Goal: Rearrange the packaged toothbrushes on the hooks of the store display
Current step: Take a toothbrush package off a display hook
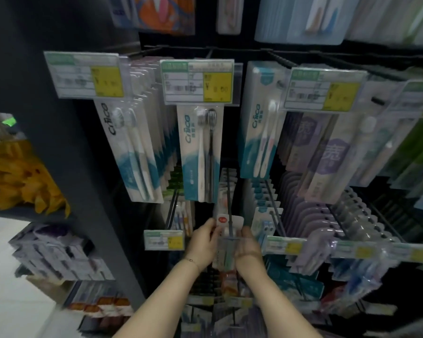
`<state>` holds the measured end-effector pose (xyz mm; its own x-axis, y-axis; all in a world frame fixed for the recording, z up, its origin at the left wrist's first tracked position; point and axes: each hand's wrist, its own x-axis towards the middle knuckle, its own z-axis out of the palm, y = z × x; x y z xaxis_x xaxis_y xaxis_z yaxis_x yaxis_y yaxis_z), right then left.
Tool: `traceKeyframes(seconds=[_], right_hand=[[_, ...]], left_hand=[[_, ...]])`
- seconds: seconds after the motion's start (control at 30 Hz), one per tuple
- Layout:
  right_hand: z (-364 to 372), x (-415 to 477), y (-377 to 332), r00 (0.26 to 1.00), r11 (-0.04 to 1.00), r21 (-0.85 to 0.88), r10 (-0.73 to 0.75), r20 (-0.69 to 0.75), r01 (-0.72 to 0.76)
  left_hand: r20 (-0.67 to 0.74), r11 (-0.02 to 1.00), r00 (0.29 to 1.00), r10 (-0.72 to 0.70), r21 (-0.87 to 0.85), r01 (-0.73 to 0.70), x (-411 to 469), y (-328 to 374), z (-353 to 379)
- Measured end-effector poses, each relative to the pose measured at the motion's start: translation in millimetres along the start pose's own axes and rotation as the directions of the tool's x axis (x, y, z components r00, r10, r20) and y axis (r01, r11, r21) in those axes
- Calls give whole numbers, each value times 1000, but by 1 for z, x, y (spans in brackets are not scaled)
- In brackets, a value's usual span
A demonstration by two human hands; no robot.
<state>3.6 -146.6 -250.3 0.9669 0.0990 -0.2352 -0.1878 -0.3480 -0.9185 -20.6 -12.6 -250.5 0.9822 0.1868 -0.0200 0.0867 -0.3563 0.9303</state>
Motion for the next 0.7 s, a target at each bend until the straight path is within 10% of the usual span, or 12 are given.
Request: traceKeyframes(seconds=[0.7], right_hand=[[-25,-88,36,949,932,-209,-312,-53,295]], left_hand=[[-47,999,998,47,19,-46,-92,11,20]])
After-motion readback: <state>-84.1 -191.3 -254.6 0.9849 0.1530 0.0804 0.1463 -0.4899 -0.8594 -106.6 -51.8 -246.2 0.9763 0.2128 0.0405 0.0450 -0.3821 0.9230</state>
